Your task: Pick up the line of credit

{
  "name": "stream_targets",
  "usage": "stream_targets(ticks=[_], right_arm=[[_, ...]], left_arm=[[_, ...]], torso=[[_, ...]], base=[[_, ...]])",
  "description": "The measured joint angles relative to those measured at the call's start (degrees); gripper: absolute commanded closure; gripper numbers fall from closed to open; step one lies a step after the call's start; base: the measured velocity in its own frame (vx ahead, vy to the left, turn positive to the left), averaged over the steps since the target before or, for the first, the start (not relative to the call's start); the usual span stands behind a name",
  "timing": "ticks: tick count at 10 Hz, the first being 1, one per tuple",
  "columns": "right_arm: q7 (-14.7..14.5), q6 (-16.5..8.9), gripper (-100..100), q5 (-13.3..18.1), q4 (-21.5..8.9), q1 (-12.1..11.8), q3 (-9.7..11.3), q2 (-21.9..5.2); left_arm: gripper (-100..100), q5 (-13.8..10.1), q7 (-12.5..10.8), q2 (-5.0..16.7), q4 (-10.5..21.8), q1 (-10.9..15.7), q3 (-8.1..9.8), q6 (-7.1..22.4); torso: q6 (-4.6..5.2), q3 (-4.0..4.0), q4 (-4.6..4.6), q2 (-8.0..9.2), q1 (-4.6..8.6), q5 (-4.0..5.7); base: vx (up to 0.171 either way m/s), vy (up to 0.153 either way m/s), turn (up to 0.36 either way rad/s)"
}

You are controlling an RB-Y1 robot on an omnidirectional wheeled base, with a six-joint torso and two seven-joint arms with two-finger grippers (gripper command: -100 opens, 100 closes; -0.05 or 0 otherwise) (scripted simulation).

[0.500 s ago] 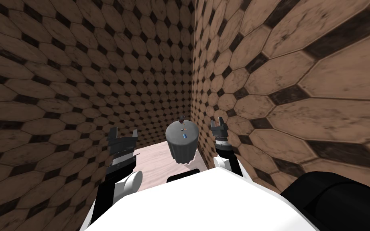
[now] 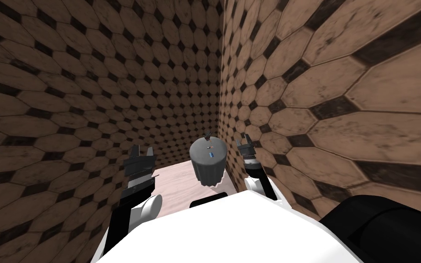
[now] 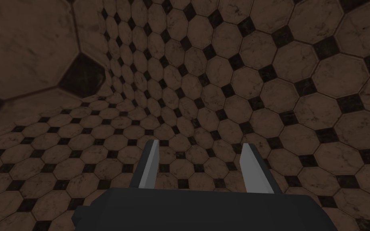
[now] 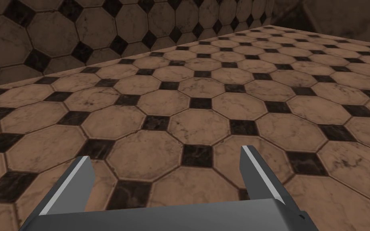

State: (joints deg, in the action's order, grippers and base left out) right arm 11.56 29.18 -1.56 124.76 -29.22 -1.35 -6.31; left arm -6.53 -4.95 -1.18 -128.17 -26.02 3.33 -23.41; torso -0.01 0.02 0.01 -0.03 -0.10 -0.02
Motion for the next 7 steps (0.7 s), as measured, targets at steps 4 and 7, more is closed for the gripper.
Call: stream_targets(ticks=[4,7], right_arm=[[5.0,-6.0,-100,-1.5,-6.3,4.5,-0.6,-2.4],[9.0,-10.1,-100,-2.8,-10.9,7.4,-1.0,-3.0]], left_arm=[[0,0.0,0.0,0.0,0.0,0.0,0.0,0.0],[0,0.0,0.0,0.0,0.0,0.0,0.0,0.0]], torso=[[0.0,-0.01,0.0,0.02,-0.07,-0.01],[0.02,0.0,0.0,0.0,-0.05,-0.02]], base=[[-0.003,0.045,0.052],[0.002,0.041,0.042]])
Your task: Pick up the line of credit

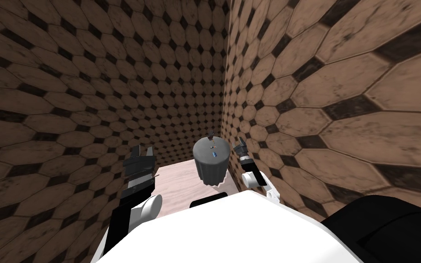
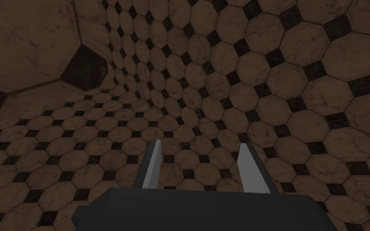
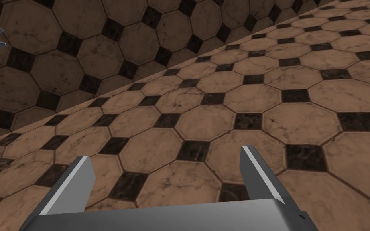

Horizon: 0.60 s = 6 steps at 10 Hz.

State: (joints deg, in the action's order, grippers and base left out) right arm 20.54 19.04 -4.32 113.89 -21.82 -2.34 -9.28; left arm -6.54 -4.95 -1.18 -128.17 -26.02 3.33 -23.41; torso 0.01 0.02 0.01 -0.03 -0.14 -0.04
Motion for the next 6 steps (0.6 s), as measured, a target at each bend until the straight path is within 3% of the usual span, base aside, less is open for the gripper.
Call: stream_targets(ticks=[3,5,6], right_arm=[[4.2,-4.3,-100,-1.4,-3.5,2.6,-0.8,-0.7],[6.9,-6.7,-100,-2.3,-7.6,5.3,-1.2,-0.5],[7.9,-7.9,-100,-2.6,-8.2,5.4,-1.2,-0.5]], left_arm=[[0,0.0,0.0,0.0,0.0,0.0,0.0,0.0],[0,0.0,0.0,0.0,0.0,0.0,0.0,0.0],[0,0.0,0.0,0.0,0.0,0.0,0.0,0.0]], torso=[[0.0,0.0,0.0,0.0,-0.01,0.0],[-0.02,0.0,0.0,0.0,0.0,0.0],[0.01,-0.01,0.0,0.01,0.01,0.0]], base=[[0.001,0.042,0.044],[0.001,0.037,0.051],[0.004,0.04,0.05]])
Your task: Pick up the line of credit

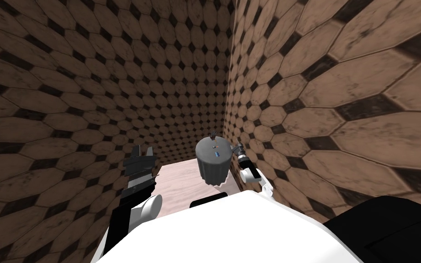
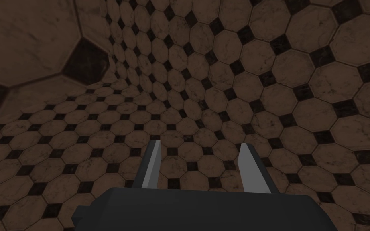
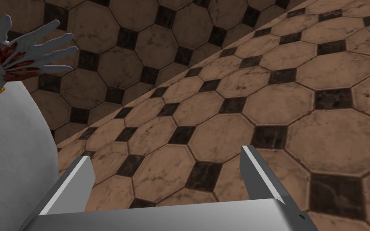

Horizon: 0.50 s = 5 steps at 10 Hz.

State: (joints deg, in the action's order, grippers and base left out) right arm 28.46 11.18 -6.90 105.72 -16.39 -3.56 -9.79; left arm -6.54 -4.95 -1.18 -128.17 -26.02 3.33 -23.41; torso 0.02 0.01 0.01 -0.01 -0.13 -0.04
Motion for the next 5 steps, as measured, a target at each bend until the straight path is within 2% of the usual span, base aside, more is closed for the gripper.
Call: stream_targets(ticks=[1,2,5], right_arm=[[1.3,-1.2,-100,-0.5,-1.3,0.6,-0.2,-0.1],[2.9,-2.7,-100,-1.1,-3.4,2.3,-0.5,-0.1],[6.1,-6.6,-100,-2.2,-6.5,4.3,-1.1,-0.2]], left_arm=[[0,0.0,0.0,0.0,0.0,0.0,0.0,0.0],[0,0.0,0.0,0.0,0.0,0.0,0.0,0.0],[0,0.0,0.0,0.0,0.0,0.0,0.0,0.0]], torso=[[-0.02,0.0,0.0,-0.01,-0.02,0.0],[-0.03,0.02,0.0,-0.03,-0.07,-0.01],[0.0,0.01,0.0,-0.02,0.02,0.0]], base=[[0.007,0.055,0.083],[0.006,0.04,0.01],[0.008,0.031,0.031]])
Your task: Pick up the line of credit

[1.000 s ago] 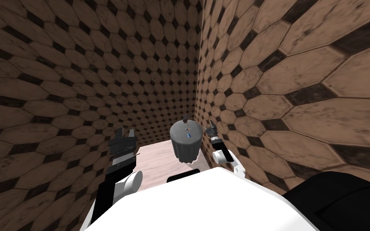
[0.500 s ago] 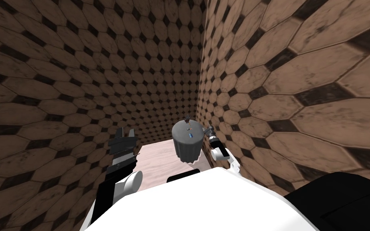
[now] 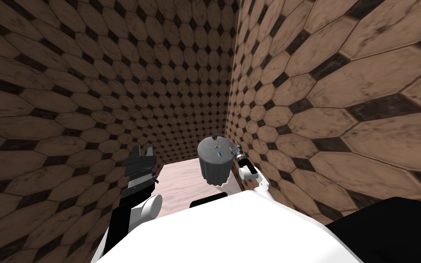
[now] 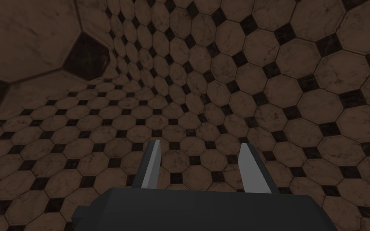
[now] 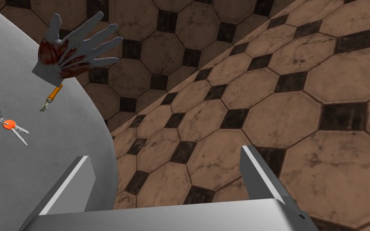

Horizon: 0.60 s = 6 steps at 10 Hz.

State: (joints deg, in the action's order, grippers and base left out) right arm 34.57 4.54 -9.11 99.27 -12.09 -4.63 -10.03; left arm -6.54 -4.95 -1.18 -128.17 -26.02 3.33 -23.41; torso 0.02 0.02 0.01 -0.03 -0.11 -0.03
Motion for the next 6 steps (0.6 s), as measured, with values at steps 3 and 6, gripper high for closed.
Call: stream_targets(ticks=[3,6], right_arm=[[3.8,-4.1,-100,-1.4,-4.8,3.2,-0.8,0.0],[6.7,-7.6,-100,-2.9,-10.0,6.2,-1.5,-0.4]], left_arm=[[0,0.0,0.0,0.0,0.0,0.0,0.0,0.0],[0,0.0,0.0,0.0,0.0,0.0,0.0,0.0]], torso=[[0.01,0.01,0.01,-0.02,-0.04,0.0],[0.0,0.02,0.01,-0.03,0.01,0.01]], base=[[0.016,0.042,0.039],[0.014,0.027,0.023]])
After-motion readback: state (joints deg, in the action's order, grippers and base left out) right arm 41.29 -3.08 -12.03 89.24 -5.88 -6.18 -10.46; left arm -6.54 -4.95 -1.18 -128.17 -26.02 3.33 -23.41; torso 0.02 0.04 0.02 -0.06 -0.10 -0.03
